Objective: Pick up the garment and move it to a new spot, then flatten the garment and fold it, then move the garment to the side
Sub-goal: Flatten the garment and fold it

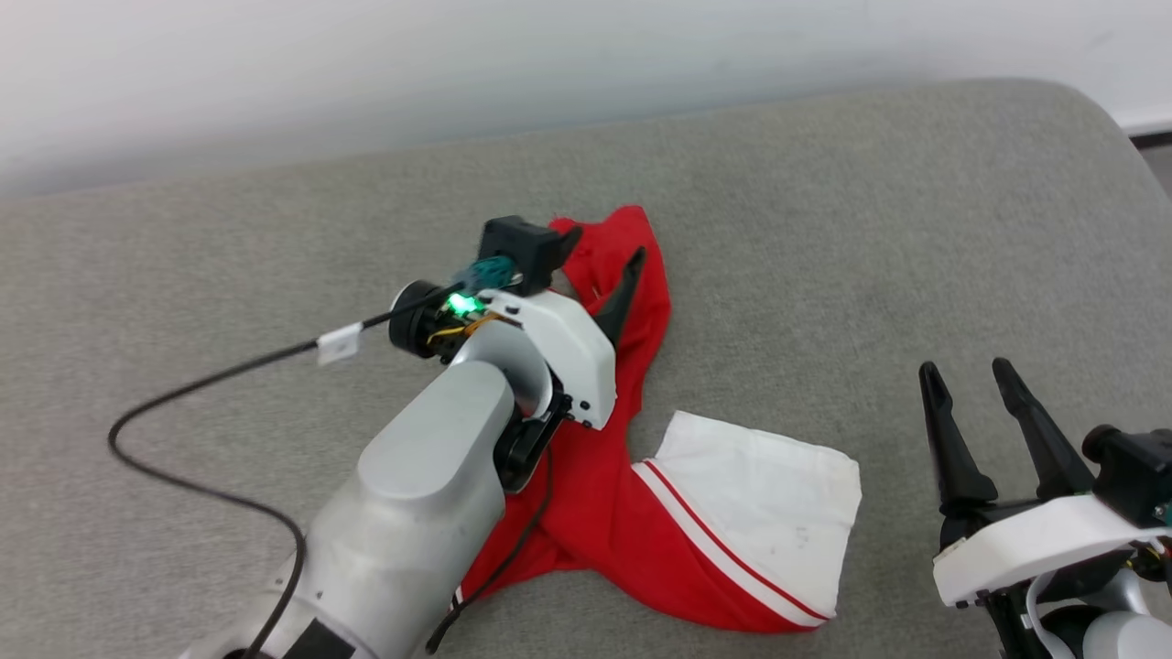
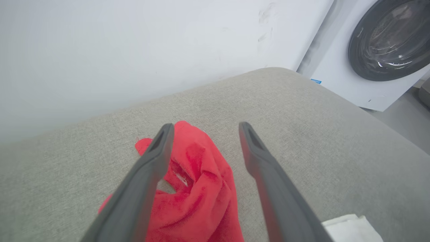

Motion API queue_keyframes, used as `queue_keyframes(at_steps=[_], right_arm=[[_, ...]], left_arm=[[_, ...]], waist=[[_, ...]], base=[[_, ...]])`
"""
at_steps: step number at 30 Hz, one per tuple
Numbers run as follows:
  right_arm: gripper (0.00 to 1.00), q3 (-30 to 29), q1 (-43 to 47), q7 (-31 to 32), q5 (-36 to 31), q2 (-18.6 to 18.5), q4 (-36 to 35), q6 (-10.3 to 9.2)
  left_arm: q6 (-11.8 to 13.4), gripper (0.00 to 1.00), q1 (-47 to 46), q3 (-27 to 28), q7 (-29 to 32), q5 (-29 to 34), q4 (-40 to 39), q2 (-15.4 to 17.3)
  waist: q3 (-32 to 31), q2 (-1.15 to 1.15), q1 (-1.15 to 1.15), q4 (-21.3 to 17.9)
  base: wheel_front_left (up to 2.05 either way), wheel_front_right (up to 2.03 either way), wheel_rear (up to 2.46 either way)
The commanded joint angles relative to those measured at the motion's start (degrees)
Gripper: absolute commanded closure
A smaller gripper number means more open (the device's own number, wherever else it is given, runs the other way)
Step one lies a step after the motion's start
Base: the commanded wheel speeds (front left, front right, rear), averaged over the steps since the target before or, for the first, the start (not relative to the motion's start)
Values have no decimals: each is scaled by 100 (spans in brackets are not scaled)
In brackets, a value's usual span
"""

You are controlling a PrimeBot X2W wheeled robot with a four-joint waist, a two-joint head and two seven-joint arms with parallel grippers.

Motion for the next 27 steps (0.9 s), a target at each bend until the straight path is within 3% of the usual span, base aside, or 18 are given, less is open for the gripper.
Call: queue_keyframes(at_steps=[1,7,17,27], right_arm=[[0,-17,98,33,-54,-18,-39,-1],[0,-112,315,119,-91,-5,-147,-1],[0,-137,558,217,-156,3,-320,0],[0,-84,807,375,-211,-26,-459,-1]], left_arm=[[83,0,171,90,-186,-56,-109,44],[572,0,779,396,-653,7,-1006,316],[1564,0,2333,1087,-738,319,-2975,1242],[2023,0,3836,1660,-735,365,-4190,1870]], waist=[[-207,0,0,171],[-459,0,0,404],[-683,0,0,667],[-916,0,0,768]], base=[[0,0,0],[0,0,0],[0,0,0],[0,0,0]])
